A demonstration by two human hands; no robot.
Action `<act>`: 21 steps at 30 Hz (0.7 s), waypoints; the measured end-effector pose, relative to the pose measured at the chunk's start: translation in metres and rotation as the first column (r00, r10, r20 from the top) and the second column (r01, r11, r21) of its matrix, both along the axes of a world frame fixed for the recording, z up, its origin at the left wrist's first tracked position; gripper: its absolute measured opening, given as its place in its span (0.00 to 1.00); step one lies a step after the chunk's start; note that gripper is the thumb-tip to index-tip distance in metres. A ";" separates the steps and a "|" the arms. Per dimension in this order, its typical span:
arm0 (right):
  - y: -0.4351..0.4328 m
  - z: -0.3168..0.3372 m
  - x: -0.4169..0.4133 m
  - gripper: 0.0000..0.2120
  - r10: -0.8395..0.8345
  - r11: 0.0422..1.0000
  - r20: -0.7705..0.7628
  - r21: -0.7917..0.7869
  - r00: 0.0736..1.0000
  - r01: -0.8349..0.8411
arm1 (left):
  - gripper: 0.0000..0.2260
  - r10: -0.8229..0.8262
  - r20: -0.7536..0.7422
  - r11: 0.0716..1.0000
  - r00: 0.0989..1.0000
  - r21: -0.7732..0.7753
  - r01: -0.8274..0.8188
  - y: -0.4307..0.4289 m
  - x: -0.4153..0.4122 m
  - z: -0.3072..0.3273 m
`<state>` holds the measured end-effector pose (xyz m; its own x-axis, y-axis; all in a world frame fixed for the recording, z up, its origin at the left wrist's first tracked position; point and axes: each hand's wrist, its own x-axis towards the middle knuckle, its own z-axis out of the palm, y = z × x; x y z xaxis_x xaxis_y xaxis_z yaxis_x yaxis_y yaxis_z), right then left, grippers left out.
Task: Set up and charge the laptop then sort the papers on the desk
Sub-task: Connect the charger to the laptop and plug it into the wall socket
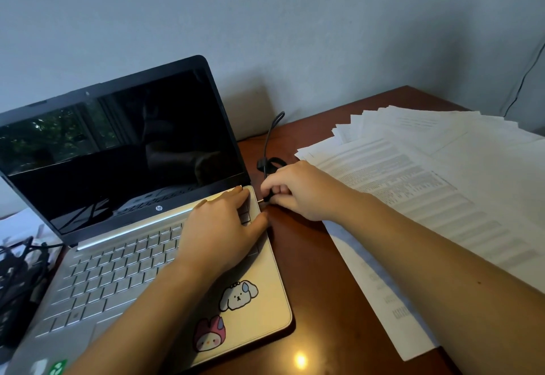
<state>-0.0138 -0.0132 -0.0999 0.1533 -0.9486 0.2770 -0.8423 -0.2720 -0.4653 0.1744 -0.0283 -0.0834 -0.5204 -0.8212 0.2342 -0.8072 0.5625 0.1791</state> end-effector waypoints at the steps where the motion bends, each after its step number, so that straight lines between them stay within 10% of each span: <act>1: 0.001 0.001 0.001 0.11 0.014 1.000 -0.005 0.004 1.000 -0.014 | 0.22 -0.009 0.000 1.000 1.000 -0.003 0.009 0.000 0.000 0.001; 21: -0.009 -0.017 -0.005 0.05 -0.119 0.986 0.270 -0.083 0.956 0.146 | 0.23 0.026 0.000 0.999 1.000 0.044 -0.026 0.005 -0.004 0.001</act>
<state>-0.0184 -0.0217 -0.1167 -0.0631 -0.9205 0.3855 -0.7255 -0.2230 -0.6511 0.1704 -0.0231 -0.0820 -0.4983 -0.8442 0.1975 -0.8216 0.5326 0.2033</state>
